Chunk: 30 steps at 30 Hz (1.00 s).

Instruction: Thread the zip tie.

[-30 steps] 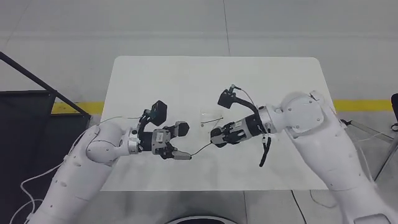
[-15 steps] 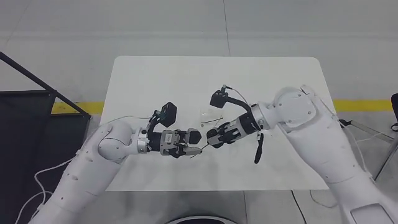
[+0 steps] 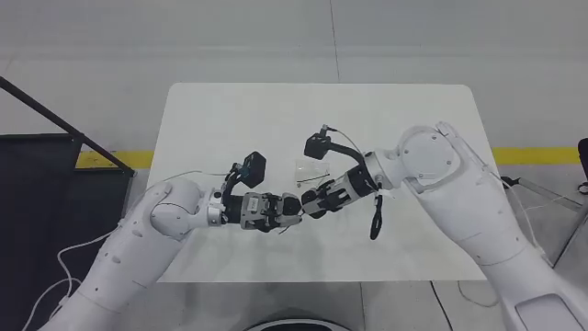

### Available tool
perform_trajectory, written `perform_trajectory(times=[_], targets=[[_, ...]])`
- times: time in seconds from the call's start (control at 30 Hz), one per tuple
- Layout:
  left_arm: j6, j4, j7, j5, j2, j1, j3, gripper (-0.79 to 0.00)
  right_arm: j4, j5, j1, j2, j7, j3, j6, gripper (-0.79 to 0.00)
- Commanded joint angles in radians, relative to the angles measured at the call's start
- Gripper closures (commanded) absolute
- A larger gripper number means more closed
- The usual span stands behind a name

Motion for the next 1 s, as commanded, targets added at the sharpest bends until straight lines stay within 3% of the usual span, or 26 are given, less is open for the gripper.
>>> perform_trajectory(times=[0.0,0.1,0.3,0.5,0.57,0.6,0.63,0.77,0.97], targets=[[0.0,0.001,0.003,0.0,0.001,-0.001,0.002,-0.219,0.002,0.001,0.003,-0.001,0.0,-0.003,0.001,0.0],[0.0,0.001,0.007,-0.001,0.003,-0.004,0.006,-0.185,0.006,0.003,0.007,-0.002,-0.001,-0.008,0.004,0.0],[0.0,0.001,0.009,-0.008,0.007,-0.008,0.015,0.0,0.011,0.005,0.015,-0.003,0.0,-0.017,0.004,0.0],[0.0,0.002,0.014,-0.007,0.011,-0.012,0.021,0.0,0.013,0.005,0.018,-0.003,-0.006,-0.021,0.003,-0.009],[0.0,0.004,0.021,-0.009,0.012,-0.012,0.021,0.0,0.013,0.007,0.017,-0.002,-0.012,-0.019,0.005,-0.52],[0.0,0.005,0.027,-0.011,0.012,-0.012,0.02,0.0,0.012,0.008,0.017,-0.002,-0.015,-0.017,0.005,-0.686],[0.0,0.008,0.036,-0.012,0.013,-0.012,0.016,0.0,0.013,0.008,0.015,-0.001,-0.021,-0.013,0.003,-0.785],[0.012,0.017,0.073,-0.014,0.014,-0.009,0.001,0.0,0.002,-0.026,-0.008,0.011,-0.099,0.031,-0.019,-0.785],[0.035,0.015,0.168,-0.019,0.014,0.012,-0.035,0.0,-0.081,-0.044,-0.137,0.053,-0.19,0.171,-0.121,-0.785]])
